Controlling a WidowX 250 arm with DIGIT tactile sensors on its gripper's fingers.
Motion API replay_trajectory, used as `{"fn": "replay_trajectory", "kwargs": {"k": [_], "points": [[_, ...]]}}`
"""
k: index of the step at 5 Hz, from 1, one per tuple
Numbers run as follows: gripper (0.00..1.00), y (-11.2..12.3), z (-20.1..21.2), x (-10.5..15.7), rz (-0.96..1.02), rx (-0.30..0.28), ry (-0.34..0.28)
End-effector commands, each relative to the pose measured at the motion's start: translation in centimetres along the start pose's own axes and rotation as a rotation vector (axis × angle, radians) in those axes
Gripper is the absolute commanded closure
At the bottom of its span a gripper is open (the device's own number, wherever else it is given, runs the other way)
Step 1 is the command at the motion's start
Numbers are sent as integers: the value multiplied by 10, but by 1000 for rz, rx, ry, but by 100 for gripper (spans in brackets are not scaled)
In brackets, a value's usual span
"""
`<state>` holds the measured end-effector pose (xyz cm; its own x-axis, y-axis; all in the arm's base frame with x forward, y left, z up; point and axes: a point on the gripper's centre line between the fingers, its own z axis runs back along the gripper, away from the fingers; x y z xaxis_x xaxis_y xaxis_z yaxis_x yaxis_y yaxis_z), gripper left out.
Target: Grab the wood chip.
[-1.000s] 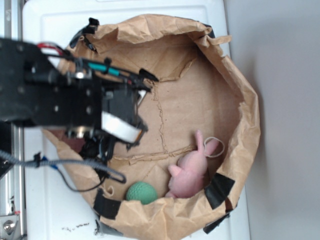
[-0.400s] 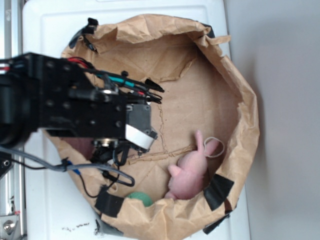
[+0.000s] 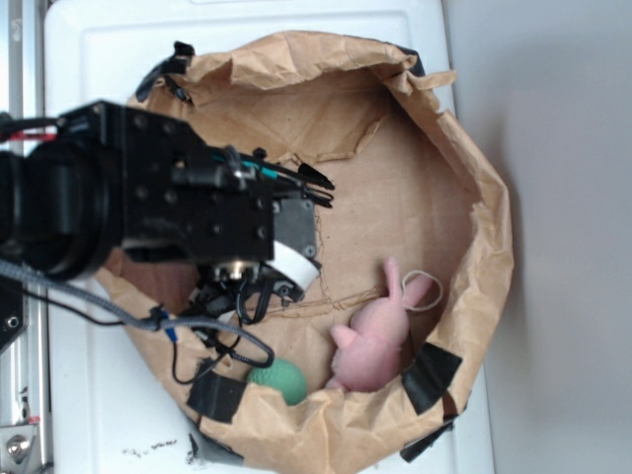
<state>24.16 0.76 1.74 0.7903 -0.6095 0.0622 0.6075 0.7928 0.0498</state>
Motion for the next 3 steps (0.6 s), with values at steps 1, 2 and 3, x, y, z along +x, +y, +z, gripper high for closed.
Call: {"fn": "replay_trajectory", "kwargs": {"k": [1, 2, 3], "points": [[91, 5, 19, 12, -11, 70, -100], [100, 7, 22, 11, -4, 84, -110], [100, 11, 24, 11, 5, 89, -115]]}}
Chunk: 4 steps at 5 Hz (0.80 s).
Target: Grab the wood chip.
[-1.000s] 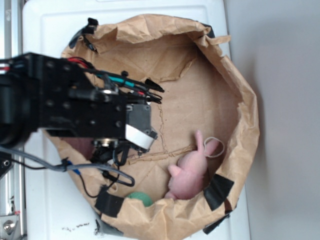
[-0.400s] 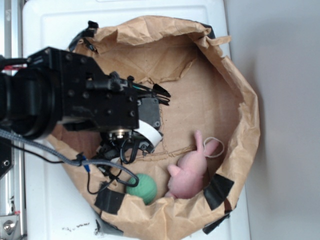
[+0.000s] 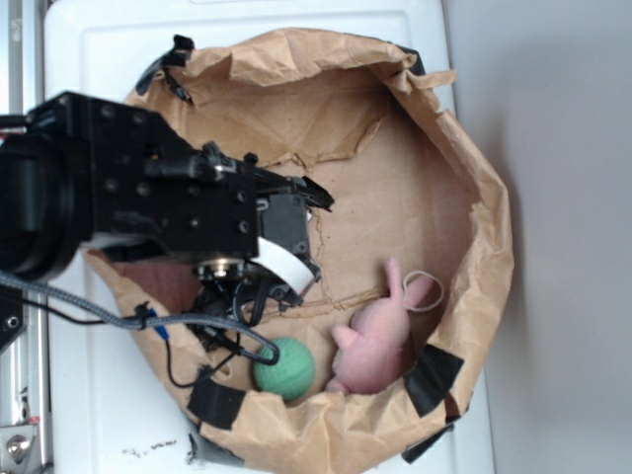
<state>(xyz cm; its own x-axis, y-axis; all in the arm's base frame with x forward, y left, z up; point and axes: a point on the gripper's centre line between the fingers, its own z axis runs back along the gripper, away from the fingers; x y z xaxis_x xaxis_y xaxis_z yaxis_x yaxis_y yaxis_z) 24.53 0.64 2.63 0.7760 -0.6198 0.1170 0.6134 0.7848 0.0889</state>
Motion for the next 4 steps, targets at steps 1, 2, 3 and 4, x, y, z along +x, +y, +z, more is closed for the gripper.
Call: {"fn": "replay_trajectory", "kwargs": {"k": [1, 2, 3, 4], "points": [[100, 11, 17, 8, 17, 59, -63], [100, 12, 20, 9, 16, 73, -74], [100, 13, 22, 9, 19, 73, -79], [0, 4, 25, 1, -50, 12, -47]]}}
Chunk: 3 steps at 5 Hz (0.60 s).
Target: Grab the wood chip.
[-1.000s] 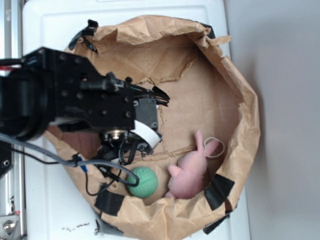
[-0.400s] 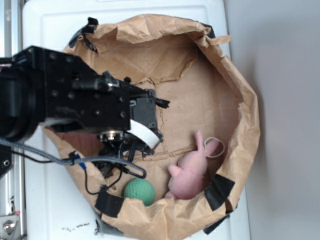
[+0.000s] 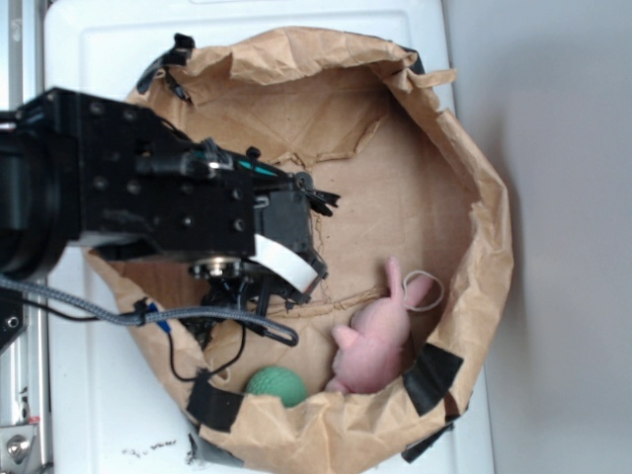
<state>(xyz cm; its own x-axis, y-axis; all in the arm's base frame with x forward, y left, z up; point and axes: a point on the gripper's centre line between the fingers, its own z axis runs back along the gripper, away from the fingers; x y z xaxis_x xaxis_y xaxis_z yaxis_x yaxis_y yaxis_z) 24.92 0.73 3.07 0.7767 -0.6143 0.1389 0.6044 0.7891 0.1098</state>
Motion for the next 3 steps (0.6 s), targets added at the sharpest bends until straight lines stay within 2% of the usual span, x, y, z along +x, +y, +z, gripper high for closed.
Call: {"fn": "replay_trajectory", "kwargs": {"k": [1, 3], "points": [[0, -1, 33, -6, -71, -64, -1], [0, 3, 43, -16, -98, -150, 29]]}}
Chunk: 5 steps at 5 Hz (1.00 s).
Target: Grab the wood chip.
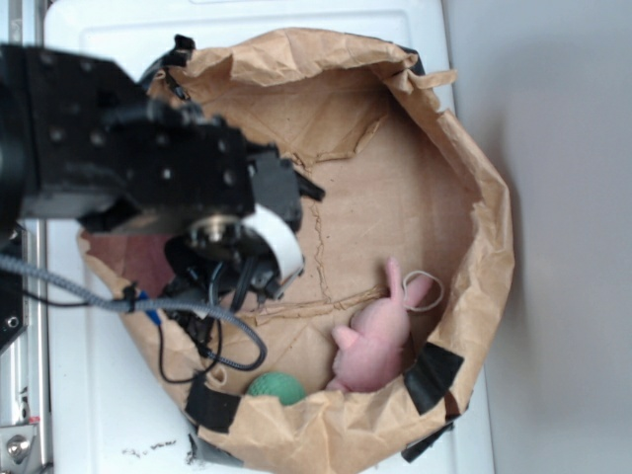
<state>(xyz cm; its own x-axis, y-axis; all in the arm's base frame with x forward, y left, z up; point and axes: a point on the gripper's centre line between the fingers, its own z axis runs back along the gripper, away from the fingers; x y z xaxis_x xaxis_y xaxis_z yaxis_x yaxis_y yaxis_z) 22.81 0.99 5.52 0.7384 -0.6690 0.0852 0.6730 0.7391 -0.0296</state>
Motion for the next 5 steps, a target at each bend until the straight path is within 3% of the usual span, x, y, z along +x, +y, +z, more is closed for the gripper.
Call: {"fn": "replay_trajectory", "kwargs": {"k": [1, 3, 4, 5], "points": [[0, 10, 9, -11, -103, 10, 9], [0, 24, -22, -11, -85, 43, 70], [100, 24, -23, -12, -64, 52, 75], [100, 26, -16, -9, -64, 56, 51]]}}
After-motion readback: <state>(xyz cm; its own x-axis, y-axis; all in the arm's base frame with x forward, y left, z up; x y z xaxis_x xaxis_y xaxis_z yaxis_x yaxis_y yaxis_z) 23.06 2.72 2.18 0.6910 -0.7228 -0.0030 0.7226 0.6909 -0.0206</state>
